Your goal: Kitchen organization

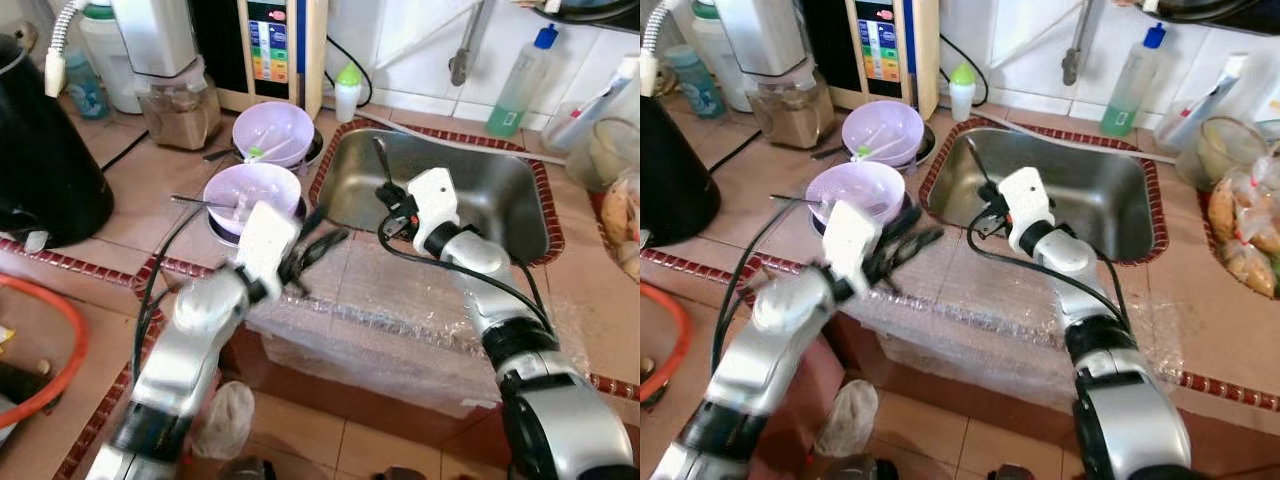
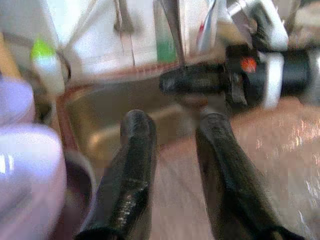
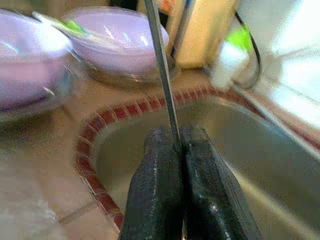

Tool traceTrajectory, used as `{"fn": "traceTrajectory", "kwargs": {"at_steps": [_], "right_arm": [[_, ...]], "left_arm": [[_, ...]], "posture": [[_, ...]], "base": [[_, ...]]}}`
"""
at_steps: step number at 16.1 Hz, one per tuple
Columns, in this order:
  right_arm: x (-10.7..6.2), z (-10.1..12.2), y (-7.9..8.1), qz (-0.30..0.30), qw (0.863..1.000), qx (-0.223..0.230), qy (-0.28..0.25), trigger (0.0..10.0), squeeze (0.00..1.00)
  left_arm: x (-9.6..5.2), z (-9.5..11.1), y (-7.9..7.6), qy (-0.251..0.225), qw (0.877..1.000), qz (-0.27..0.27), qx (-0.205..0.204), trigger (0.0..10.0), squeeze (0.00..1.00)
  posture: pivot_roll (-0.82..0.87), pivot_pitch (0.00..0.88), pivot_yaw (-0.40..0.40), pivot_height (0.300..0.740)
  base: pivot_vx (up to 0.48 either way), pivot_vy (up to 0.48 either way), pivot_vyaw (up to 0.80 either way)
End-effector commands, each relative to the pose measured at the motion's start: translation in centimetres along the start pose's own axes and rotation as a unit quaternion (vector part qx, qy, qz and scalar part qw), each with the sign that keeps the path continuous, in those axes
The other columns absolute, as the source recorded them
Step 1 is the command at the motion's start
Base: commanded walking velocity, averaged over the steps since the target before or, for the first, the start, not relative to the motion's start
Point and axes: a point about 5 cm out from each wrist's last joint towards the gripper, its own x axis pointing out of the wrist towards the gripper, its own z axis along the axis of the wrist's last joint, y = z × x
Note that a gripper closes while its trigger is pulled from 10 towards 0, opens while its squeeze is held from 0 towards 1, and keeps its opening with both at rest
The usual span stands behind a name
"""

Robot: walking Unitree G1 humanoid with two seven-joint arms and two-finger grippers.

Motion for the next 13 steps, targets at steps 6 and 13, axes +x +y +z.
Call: {"fn": "traceTrajectory", "kwargs": {"at_steps": [6,13], "right_arm": [[1.5,-0.4,-0.5,-0.042,0.995,-0.038,0.079,0.0,0.00],[1.3,-1.9,0.0,-0.025,0.990,-0.026,0.136,10.0,1.00]], "left_arm": [[-1.0,0.6,-0.9,0.017,1.000,-0.002,0.007,10.0,1.00],[-0.9,0.6,-1.0,0.029,1.000,0.005,0.006,10.0,1.00]], "posture": [[0.12,0.137,0.001,0.740],[0.12,0.106,-0.011,0.740]], "base": [[0.000,0.000,0.00],[0.000,0.000,0.00]]}}
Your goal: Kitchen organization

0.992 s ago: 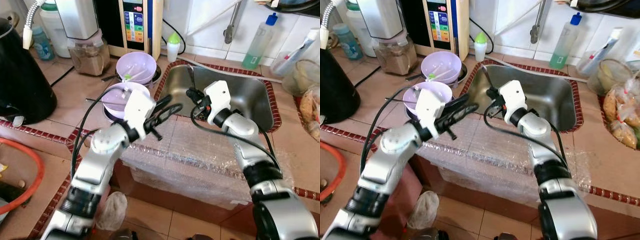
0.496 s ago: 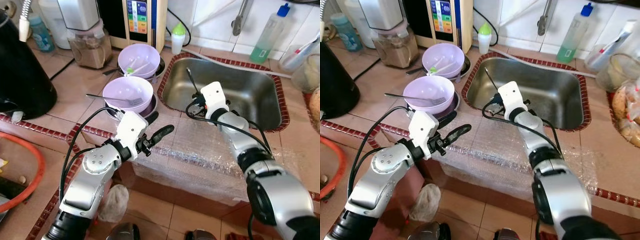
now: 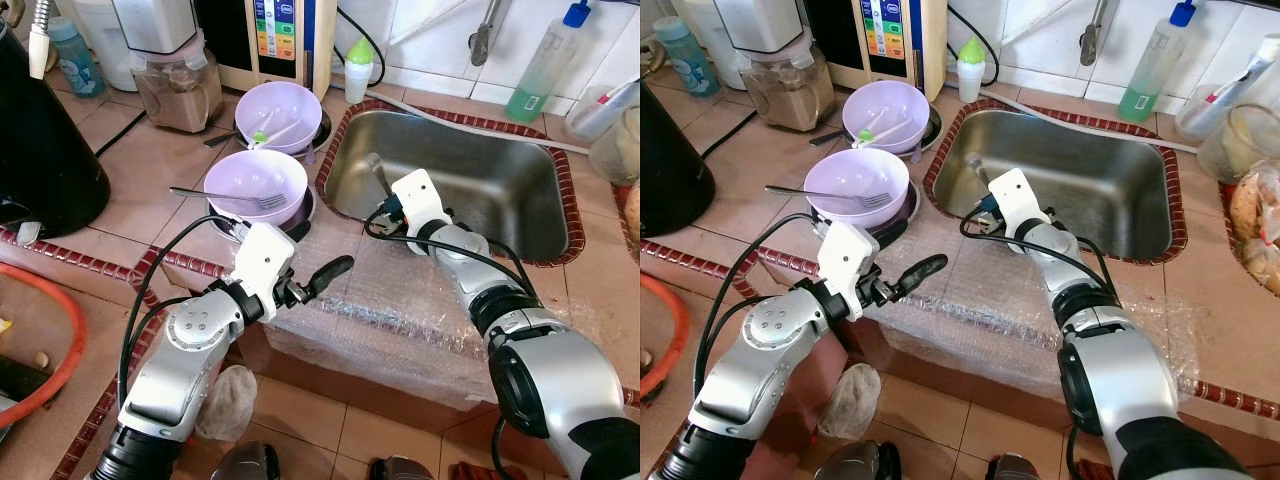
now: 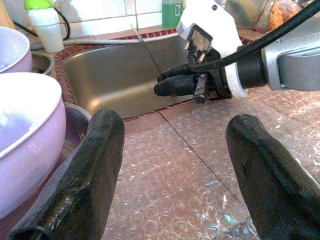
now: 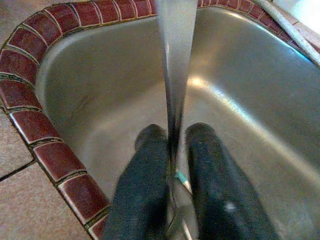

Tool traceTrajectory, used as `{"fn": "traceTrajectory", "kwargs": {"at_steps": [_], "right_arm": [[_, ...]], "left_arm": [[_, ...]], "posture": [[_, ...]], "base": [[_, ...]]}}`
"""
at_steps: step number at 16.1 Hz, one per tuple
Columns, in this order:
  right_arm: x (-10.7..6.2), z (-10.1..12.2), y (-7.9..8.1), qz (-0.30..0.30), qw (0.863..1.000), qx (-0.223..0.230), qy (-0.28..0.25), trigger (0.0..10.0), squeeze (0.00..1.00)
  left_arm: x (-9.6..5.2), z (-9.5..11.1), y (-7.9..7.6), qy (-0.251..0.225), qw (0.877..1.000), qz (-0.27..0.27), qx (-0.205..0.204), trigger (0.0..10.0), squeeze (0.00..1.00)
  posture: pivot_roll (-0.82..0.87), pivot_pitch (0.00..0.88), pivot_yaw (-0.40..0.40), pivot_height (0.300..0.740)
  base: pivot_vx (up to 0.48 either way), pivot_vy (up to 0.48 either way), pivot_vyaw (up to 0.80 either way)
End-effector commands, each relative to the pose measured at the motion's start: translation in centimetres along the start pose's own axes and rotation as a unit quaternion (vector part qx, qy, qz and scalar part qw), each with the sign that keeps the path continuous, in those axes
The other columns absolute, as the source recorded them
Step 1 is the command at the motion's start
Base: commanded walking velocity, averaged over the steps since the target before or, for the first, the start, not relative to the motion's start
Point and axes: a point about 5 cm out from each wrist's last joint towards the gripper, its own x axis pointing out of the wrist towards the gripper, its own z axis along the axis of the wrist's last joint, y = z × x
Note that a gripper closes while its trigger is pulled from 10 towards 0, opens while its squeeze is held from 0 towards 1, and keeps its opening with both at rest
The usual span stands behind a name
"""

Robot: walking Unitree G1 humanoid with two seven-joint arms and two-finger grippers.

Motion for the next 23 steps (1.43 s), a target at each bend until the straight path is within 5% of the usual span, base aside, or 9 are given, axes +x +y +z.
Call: {"fn": "traceTrajectory", "kwargs": {"at_steps": [1,9,11,15,16,17,18,23], "right_arm": [[-0.1,-0.6,0.0,0.002,1.000,0.008,0.014,10.0,1.00],[-1.3,0.8,-2.7,-0.026,0.995,0.047,-0.084,10.0,1.00],[-2.6,-0.8,-2.3,-0.053,0.989,0.074,-0.119,10.0,1.00],[-5.2,-3.6,-0.2,-0.111,0.979,0.089,-0.149,10.0,1.00],[-6.0,-3.7,0.1,-0.128,0.975,0.081,-0.163,10.0,1.00],[-6.7,-3.5,0.2,-0.141,0.971,0.076,-0.176,10.0,1.00],[-7.4,-3.3,0.1,-0.158,0.967,0.073,-0.186,10.0,1.00],[-8.3,-2.6,2.3,-0.146,0.968,0.081,-0.185,10.0,1.00]], "left_arm": [[0.1,0.1,-0.1,0.005,1.000,-0.001,0.005,10.0,1.00],[0.3,0.4,0.7,-0.013,0.999,0.050,-0.004,10.0,1.00],[0.1,1.0,1.2,-0.055,0.990,0.132,-0.021,10.0,1.00],[-0.2,0.5,0.2,-0.063,0.988,0.140,-0.019,10.0,1.00],[-0.2,0.4,-0.1,-0.065,0.989,0.131,0.012,10.0,1.00],[-0.1,0.3,-0.2,-0.065,0.989,0.130,0.016,10.0,0.62],[0.0,0.4,0.0,-0.072,0.988,0.138,0.002,10.0,0.00],[0.4,1.3,0.1,-0.097,0.985,0.140,0.005,10.0,0.00]], "posture": [[0.12,0.106,-0.011,0.740],[0.10,0.050,-0.004,0.740],[0.07,0.017,-0.006,0.740],[0.03,0.000,0.008,0.740],[0.03,0.000,0.008,0.740],[0.02,0.000,0.009,0.740],[0.01,0.000,0.013,0.740],[-0.01,0.000,0.021,0.740]], "base": [[0.000,0.000,0.00],[0.000,0.000,0.00],[0.000,0.000,0.00],[0.000,0.000,0.00],[0.000,0.000,0.00],[0.000,0.000,0.00],[0.000,0.000,0.00],[0.000,0.000,0.00]]}}
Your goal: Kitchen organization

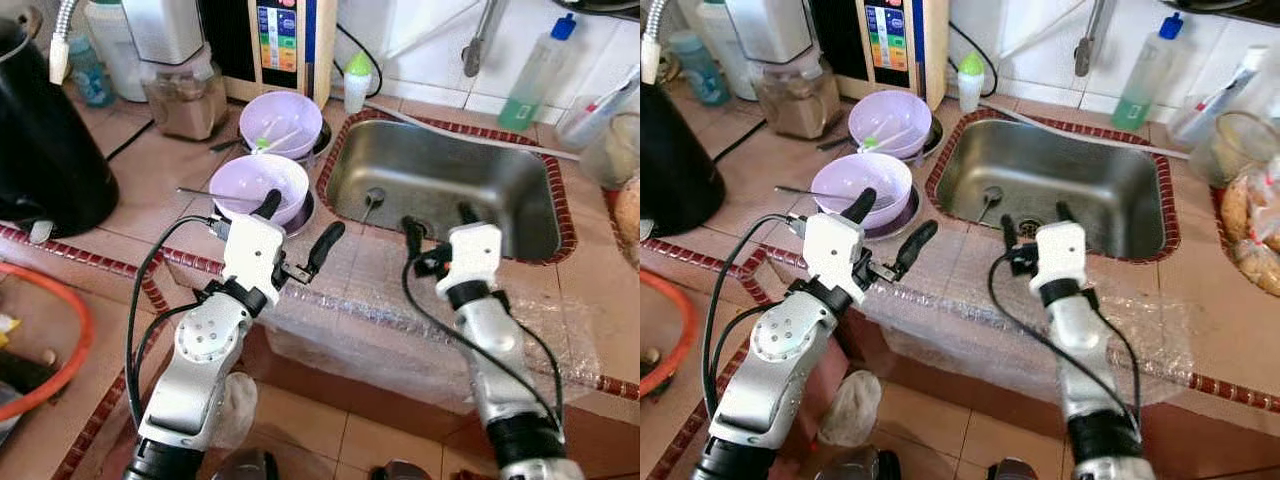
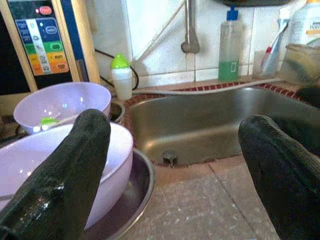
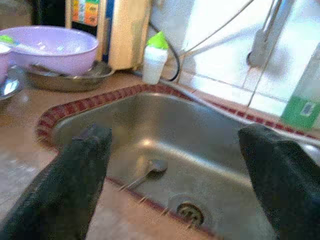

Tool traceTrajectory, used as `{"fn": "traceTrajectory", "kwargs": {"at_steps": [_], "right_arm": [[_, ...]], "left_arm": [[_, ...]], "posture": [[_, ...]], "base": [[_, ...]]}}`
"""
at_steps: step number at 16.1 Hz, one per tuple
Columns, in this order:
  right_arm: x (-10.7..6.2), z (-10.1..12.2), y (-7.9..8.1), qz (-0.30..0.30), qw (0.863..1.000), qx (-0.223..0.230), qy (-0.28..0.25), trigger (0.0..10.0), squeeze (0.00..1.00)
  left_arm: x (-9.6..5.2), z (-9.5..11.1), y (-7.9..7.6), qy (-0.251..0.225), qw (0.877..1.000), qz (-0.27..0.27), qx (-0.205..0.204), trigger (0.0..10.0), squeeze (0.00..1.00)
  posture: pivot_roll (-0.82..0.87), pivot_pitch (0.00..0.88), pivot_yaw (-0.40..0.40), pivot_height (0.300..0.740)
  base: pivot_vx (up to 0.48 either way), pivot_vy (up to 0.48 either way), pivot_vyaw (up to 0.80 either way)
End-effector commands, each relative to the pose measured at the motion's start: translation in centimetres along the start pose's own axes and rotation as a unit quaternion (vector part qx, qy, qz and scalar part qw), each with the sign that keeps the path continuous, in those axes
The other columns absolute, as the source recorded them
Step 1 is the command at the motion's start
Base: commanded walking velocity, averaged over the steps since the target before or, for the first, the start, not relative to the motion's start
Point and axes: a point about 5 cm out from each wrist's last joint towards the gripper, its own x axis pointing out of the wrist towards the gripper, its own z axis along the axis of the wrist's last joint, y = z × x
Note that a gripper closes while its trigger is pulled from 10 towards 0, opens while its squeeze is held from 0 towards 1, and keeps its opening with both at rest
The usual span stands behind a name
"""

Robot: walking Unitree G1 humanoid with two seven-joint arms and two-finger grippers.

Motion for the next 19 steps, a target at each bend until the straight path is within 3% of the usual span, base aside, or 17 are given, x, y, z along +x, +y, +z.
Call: {"fn": "traceTrajectory", "kwargs": {"at_steps": [1,8,9,11,12,19], "right_arm": [[0.0,0.3,0.0,-0.005,1.000,-0.003,0.001,10.0,1.00],[0.5,0.7,0.2,0.007,1.000,-0.005,0.011,10.0,1.00],[0.5,0.7,0.4,0.014,1.000,-0.005,0.013,10.0,0.83],[0.5,0.8,0.6,0.022,1.000,-0.002,0.014,10.0,0.15],[0.5,0.8,0.7,0.026,1.000,0.000,0.014,10.0,0.00],[0.3,0.8,1.5,0.053,0.998,0.009,0.012,10.0,0.00]], "left_arm": [[0.2,0.1,0.1,-0.005,1.000,0.003,0.000,10.0,0.00],[0.5,-0.2,0.2,-0.004,1.000,0.005,-0.001,10.0,0.00],[0.4,-0.2,0.1,-0.005,1.000,0.007,-0.002,10.0,0.00],[0.4,0.0,0.4,-0.016,1.000,0.016,-0.018,10.0,0.00],[0.4,0.1,0.5,-0.018,0.999,0.018,-0.021,10.0,0.00],[-0.5,-0.5,0.9,-0.011,0.999,0.046,-0.003,10.0,0.00]], "posture": [[-0.01,0.000,0.021,0.740],[-0.01,0.000,0.013,0.740],[-0.01,0.000,0.011,0.740],[-0.01,0.000,0.010,0.740],[-0.01,0.000,0.010,0.740],[-0.01,0.000,0.010,0.740]], "base": [[0.000,0.000,0.00],[0.000,-0.361,0.00],[0.000,-0.469,0.00],[0.000,-0.234,0.00],[0.000,0.000,0.00],[0.000,0.000,0.10]]}}
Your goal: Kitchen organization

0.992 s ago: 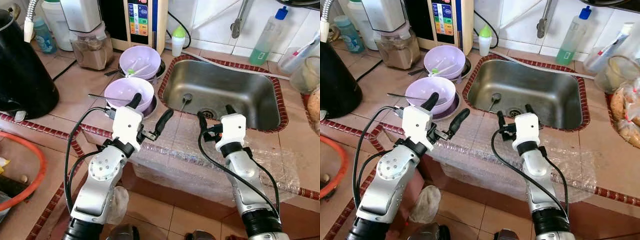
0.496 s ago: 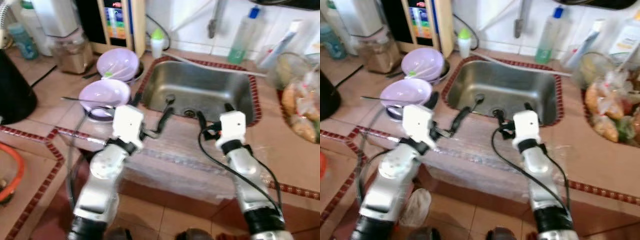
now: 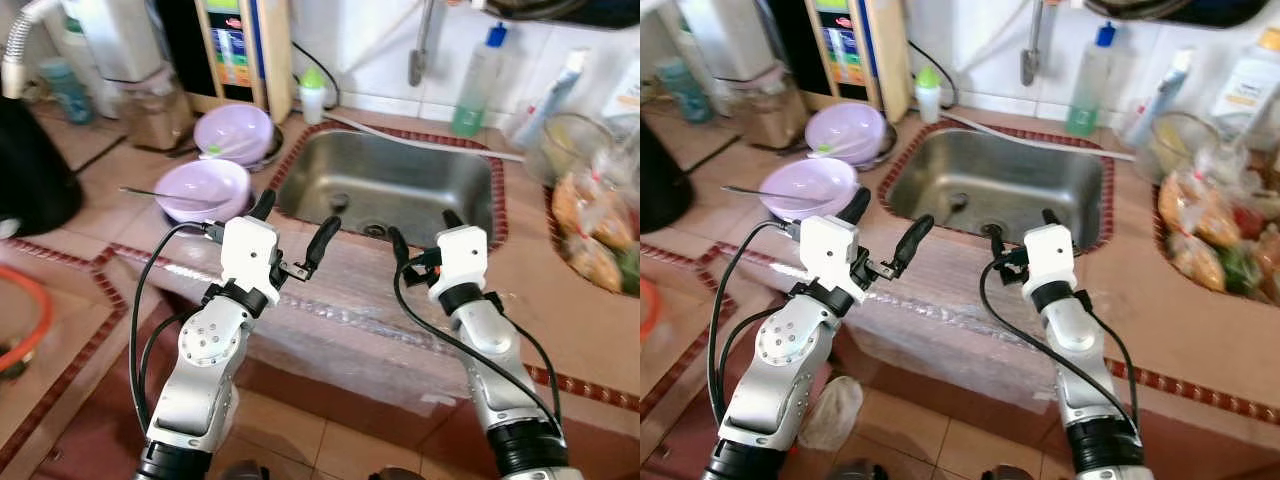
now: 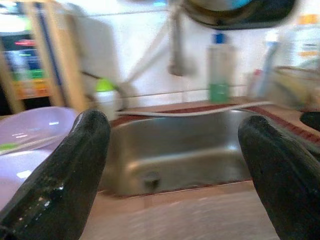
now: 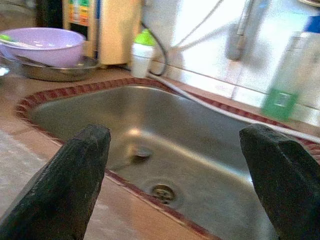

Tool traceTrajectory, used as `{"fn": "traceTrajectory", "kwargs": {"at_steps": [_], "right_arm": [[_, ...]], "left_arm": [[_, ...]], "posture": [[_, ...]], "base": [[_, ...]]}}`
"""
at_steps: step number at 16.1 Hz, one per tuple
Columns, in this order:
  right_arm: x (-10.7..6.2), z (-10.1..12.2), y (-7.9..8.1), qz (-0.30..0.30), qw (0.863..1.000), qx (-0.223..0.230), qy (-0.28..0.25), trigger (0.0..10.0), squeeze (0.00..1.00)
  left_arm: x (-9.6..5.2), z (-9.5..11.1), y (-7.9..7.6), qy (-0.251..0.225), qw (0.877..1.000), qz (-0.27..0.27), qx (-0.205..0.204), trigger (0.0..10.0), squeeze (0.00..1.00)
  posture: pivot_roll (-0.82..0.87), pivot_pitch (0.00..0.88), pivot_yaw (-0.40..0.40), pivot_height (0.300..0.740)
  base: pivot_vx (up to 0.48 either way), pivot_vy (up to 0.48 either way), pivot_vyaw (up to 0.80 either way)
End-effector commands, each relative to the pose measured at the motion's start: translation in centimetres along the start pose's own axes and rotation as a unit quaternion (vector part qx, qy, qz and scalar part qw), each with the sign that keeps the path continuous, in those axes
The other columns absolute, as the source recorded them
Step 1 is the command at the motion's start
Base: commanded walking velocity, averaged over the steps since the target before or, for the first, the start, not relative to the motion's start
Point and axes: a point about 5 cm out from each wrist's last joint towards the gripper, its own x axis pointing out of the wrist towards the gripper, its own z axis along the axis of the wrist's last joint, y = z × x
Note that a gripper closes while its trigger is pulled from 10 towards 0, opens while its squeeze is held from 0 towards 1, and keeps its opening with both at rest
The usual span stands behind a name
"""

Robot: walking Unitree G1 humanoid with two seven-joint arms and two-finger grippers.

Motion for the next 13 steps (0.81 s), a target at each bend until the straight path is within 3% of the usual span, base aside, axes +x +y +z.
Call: {"fn": "traceTrajectory", "kwargs": {"at_steps": [1,2,6,13], "right_arm": [[0.4,0.7,0.5,0.014,1.000,0.003,-0.014,10.0,0.00],[0.4,0.8,0.6,0.015,1.000,0.005,-0.015,10.0,0.00],[0.6,0.9,0.4,0.010,1.000,0.011,-0.016,10.0,0.00],[0.6,1.1,0.7,0.022,0.999,0.013,-0.023,10.0,0.00]], "left_arm": [[-0.3,0.0,0.6,0.000,1.000,0.017,0.009,10.0,0.00],[-0.3,0.1,0.7,-0.001,1.000,0.022,0.011,10.0,0.00],[-0.3,1.1,1.1,-0.017,0.999,0.033,0.007,10.0,0.00],[-0.4,1.1,1.2,-0.021,0.999,0.031,-0.002,10.0,0.00]], "posture": [[0.00,0.000,0.010,0.740],[0.00,0.000,0.010,0.740],[0.00,0.000,0.008,0.740],[0.01,0.000,0.008,0.740]], "base": [[0.000,0.000,0.77],[0.000,0.000,0.76],[0.000,0.000,0.00],[0.000,0.000,0.00]]}}
